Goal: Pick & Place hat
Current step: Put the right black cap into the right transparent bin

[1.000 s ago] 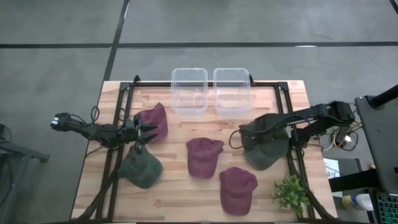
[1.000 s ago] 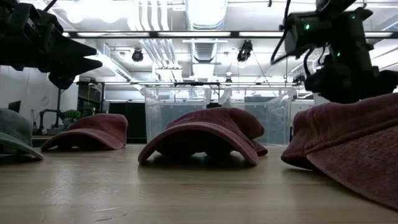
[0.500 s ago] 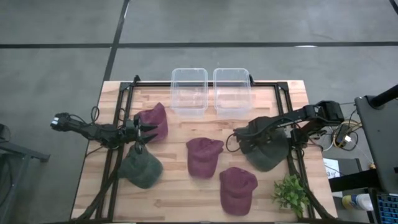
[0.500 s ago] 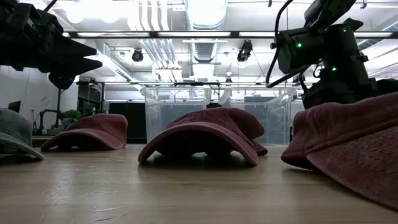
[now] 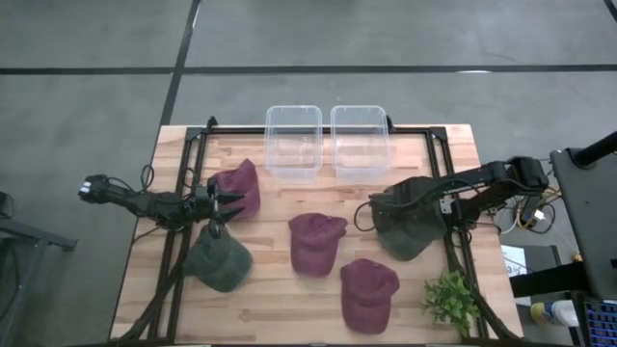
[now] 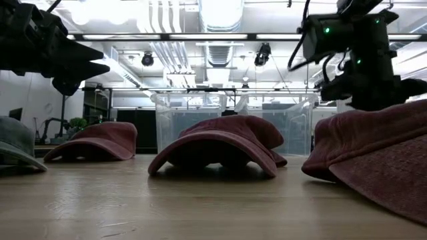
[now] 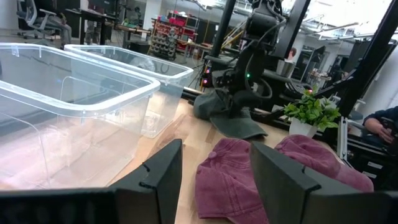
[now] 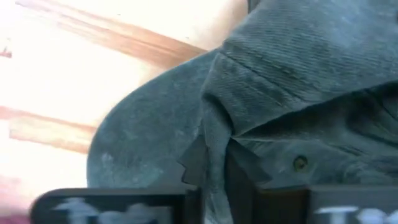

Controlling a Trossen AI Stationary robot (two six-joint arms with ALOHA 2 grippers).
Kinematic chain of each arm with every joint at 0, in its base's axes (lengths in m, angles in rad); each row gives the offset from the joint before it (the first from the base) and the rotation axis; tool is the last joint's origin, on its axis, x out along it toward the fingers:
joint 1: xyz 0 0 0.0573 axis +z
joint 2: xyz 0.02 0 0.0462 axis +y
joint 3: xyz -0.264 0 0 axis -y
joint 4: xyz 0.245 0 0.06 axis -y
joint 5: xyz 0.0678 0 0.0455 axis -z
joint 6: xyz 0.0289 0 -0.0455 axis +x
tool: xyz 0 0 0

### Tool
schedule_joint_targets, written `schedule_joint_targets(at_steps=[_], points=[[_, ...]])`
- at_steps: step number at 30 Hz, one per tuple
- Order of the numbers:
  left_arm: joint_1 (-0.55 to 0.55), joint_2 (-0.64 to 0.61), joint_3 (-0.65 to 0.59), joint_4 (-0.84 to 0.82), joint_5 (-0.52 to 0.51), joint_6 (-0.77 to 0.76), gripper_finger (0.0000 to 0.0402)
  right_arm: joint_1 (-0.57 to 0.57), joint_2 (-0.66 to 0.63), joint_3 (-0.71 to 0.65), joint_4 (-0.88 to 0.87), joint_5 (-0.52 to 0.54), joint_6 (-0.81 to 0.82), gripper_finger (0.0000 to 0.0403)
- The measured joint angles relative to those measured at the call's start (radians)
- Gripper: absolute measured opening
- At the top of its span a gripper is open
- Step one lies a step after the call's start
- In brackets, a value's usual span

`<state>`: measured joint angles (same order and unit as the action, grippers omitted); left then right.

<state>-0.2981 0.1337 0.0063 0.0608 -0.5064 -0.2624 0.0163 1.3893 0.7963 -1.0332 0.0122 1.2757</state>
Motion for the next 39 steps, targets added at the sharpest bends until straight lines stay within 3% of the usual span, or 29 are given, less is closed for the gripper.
schedule_joint_targets(at_steps=[9, 17, 27, 32, 39], points=[[0.0, 0.0, 0.0, 0.0, 0.0, 0.001, 0.0181, 0.049, -0.132, 0.12, -0.239, -0.005, -0.006, 0.0009], [0.0, 0.0, 0.0, 0.0, 0.0, 0.001, 0.0181, 0.102, -0.178, 0.407, -0.54, -0.008, -0.081, 0.0009], [0.0, 0.001, 0.0, -0.001, 0.0, 0.001, 0.0181, 0.124, -0.186, 0.753, -0.532, -0.003, -0.217, 0.0009], [0.0, 0.001, 0.0, -0.001, 0.0, 0.001, 0.0181, 0.124, -0.17, 0.913, -0.506, 0.106, -0.311, 0.0008], [0.0, 0.001, 0.0, 0.0, 0.0, 0.001, 0.0181, 0.119, -0.126, 1.069, -0.293, 0.227, -0.593, 0.0008]])
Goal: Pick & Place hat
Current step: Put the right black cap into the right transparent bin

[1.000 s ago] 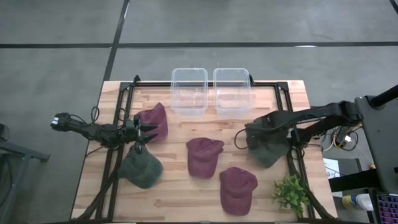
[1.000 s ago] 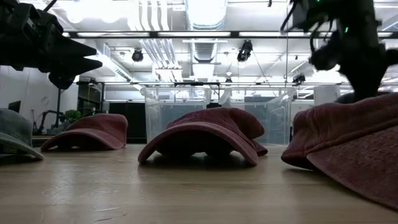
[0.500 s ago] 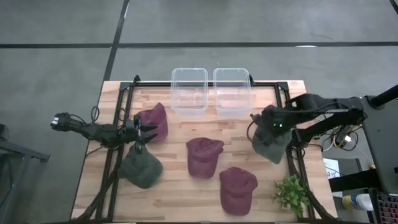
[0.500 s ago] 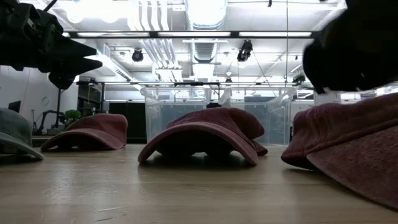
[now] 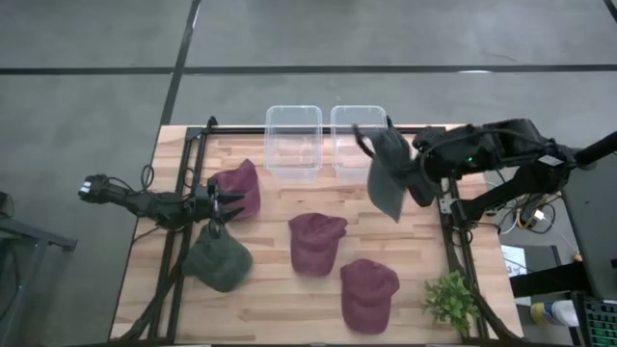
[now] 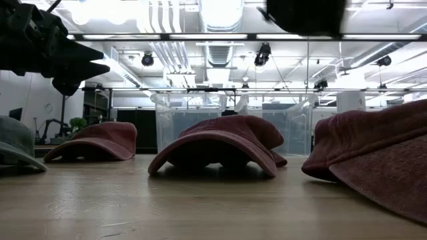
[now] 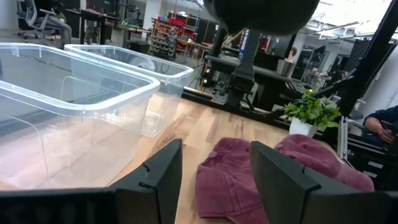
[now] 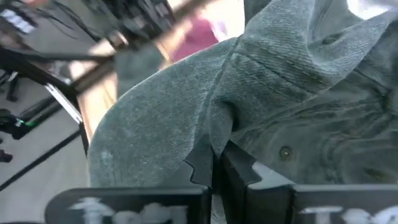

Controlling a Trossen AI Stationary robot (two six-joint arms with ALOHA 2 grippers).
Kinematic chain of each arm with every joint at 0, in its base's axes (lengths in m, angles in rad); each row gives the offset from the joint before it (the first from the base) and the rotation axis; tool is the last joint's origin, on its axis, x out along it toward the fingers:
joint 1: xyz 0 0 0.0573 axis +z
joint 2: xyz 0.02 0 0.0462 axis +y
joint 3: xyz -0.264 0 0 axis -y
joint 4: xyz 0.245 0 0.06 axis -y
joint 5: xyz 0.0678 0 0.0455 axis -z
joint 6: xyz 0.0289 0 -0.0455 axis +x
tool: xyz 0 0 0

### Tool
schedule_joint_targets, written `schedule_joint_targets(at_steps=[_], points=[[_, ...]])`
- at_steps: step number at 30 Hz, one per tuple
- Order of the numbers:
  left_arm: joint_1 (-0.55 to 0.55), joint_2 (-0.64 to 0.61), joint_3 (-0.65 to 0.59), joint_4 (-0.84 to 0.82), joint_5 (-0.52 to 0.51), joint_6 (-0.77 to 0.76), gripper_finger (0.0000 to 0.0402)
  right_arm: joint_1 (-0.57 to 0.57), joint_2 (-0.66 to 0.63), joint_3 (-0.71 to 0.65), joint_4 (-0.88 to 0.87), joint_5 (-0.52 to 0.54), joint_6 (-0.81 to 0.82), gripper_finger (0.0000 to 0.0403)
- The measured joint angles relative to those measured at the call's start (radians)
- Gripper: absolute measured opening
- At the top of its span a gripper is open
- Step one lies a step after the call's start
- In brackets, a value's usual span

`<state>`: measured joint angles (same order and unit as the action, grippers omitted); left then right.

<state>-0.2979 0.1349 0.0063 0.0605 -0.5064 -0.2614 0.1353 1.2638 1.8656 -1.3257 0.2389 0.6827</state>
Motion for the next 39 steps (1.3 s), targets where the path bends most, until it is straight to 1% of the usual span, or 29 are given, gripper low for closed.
schedule_joint_targets(at_steps=[4, 10, 16, 22, 31, 35, 39], points=[[0.0, 0.0, 0.0, 0.003, 0.0, 0.0, 0.0181, -0.021, 0.061, 0.091, 0.075, 0.035, -0.172, 0.0008], [0.0, 0.0, 0.0, 0.017, 0.0, 0.0, 0.0181, -0.087, 0.177, 0.202, 0.084, 0.147, -0.393, 0.0008], [0.0, 0.0, 0.0, 0.019, 0.0, 0.0, 0.0181, -0.218, 0.282, 0.251, 0.072, 0.154, -0.529, 0.0008], [0.0, 0.0, 0.0, 0.021, 0.0, 0.0, 0.0181, -0.34, 0.346, 0.253, 0.067, 0.157, -0.622, 0.0008], [0.0, 0.0, 0.0, 0.019, 0.0, 0.0, 0.0181, -0.437, 0.425, 0.238, 0.053, 0.184, -0.699, 0.0008], [0.0, 0.0, 0.0, 0.018, 0.0, 0.0, 0.0181, -0.462, 0.454, 0.19, 0.049, 0.195, -0.723, 0.0008], [0.0, 0.0, 0.0, 0.017, 0.0, 0.0, 0.0181, -0.478, 0.453, 0.105, 0.059, 0.241, -0.736, 0.0008]])
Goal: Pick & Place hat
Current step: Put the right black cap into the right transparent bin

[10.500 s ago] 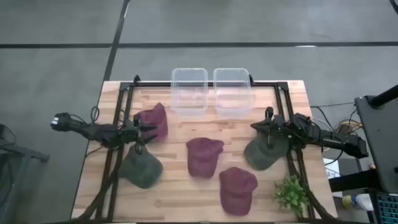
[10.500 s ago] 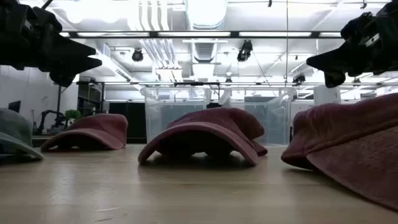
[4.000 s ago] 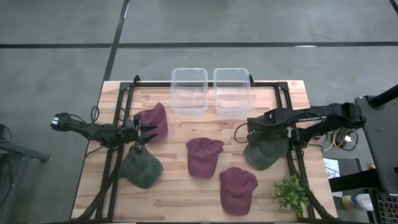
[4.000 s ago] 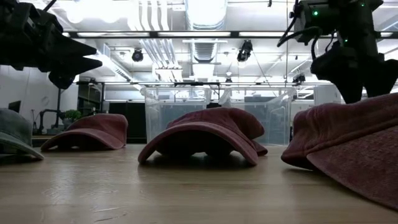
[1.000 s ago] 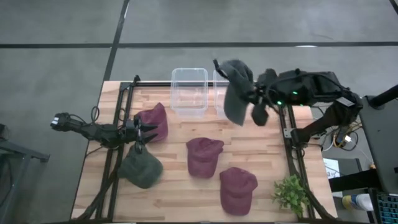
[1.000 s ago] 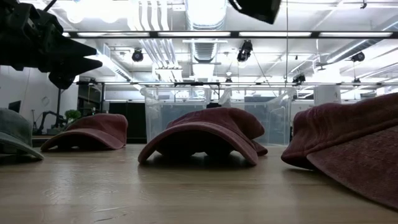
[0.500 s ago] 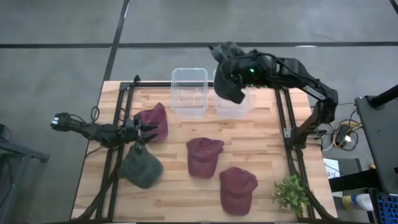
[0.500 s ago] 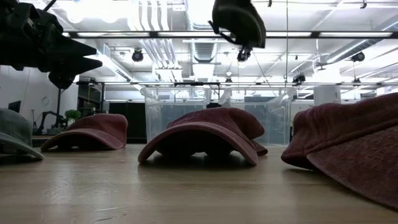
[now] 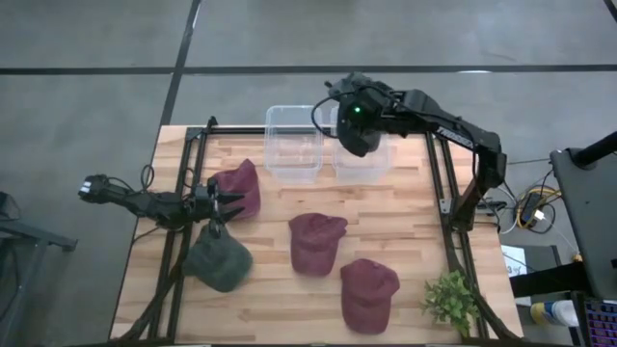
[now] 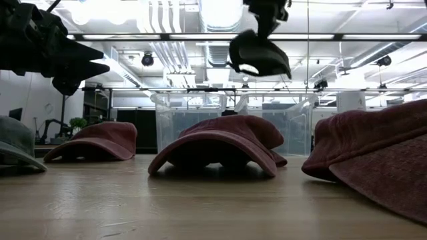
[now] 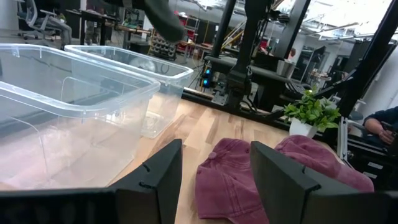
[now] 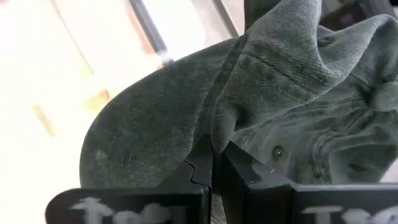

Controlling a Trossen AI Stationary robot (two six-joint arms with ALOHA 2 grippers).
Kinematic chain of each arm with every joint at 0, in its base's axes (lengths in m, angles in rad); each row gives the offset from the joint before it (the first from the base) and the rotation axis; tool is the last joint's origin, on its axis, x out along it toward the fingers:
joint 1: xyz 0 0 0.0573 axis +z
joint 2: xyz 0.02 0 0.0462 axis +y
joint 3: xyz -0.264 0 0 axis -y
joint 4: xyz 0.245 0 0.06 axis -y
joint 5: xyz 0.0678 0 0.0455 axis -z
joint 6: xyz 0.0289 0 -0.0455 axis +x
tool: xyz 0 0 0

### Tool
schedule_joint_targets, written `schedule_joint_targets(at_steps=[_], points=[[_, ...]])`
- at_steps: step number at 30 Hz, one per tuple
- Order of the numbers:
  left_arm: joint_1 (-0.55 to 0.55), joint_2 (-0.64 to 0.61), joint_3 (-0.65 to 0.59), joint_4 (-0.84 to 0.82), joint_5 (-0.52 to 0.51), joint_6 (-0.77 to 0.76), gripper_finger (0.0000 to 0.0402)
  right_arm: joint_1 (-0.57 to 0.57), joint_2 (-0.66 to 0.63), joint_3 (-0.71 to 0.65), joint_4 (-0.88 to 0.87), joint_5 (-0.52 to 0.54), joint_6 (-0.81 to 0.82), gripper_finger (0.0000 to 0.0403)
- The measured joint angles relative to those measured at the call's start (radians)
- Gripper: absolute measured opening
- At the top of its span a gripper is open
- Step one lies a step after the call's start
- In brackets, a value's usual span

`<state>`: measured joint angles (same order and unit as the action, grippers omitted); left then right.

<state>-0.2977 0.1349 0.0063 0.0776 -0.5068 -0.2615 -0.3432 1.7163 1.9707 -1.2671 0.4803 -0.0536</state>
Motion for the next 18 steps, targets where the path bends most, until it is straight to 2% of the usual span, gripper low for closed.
schedule_joint_targets(at_steps=[11, 14, 18], points=[[0.0, 0.0, 0.0, -0.001, 0.0, 0.0, 0.0181, -0.004, -0.011, -0.282, 0.212, 0.04, -0.048, 0.0008], [0.0, 0.0, 0.0, -0.001, 0.0, -0.005, 0.0181, -0.011, -0.011, -0.336, 0.226, 0.09, -0.05, 0.0008], [0.0, 0.0, 0.0, -0.001, 0.0, -0.007, 0.0181, -0.021, -0.012, -0.381, 0.229, 0.095, -0.028, 0.0008]])
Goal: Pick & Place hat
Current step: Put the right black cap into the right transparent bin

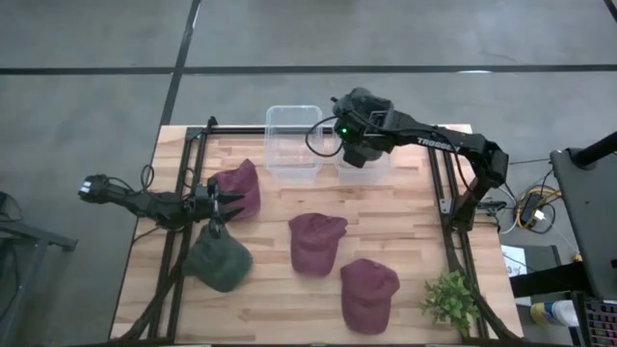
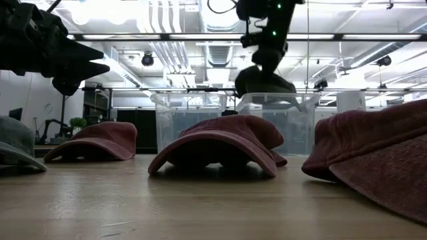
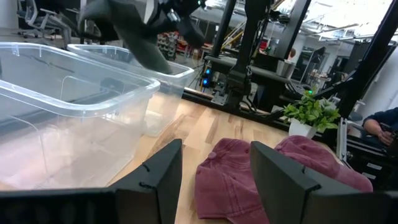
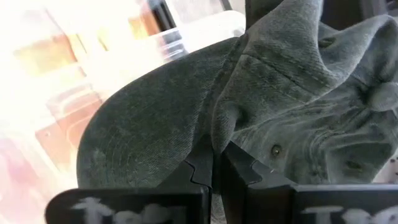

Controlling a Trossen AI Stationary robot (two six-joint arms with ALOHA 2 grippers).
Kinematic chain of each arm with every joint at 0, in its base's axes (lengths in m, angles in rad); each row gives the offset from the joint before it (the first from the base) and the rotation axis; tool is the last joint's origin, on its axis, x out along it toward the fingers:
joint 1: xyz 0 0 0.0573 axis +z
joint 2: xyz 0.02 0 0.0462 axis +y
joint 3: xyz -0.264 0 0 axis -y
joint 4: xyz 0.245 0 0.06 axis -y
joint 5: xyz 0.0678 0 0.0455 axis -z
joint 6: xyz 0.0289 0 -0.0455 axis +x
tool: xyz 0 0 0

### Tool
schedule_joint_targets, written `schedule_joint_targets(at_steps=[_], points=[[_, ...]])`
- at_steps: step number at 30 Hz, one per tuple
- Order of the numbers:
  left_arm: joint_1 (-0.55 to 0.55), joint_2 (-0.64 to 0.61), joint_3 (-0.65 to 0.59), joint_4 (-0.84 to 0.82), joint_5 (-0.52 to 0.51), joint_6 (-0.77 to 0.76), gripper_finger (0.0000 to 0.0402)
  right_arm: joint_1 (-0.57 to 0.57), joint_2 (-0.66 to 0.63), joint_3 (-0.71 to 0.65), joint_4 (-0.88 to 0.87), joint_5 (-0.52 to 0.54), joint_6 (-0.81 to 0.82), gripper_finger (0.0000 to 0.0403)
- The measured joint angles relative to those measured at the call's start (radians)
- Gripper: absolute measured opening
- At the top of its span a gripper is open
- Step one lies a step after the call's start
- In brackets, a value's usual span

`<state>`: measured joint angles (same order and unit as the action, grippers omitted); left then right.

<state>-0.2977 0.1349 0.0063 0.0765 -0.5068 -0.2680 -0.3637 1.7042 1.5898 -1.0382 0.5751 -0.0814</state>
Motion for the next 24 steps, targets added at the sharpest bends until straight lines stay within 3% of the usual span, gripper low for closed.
schedule_joint_targets(at_steps=[20, 24], points=[[0.0, 0.0, 0.0, 0.002, 0.0, -0.002, 0.0181, -0.006, 0.0, -0.171, 0.108, -0.092, 0.022, 0.0008], [0.0, 0.0, 0.0, 0.002, 0.0, -0.002, 0.0181, -0.012, 0.0, -0.2, 0.115, -0.173, 0.017, 0.0008]])
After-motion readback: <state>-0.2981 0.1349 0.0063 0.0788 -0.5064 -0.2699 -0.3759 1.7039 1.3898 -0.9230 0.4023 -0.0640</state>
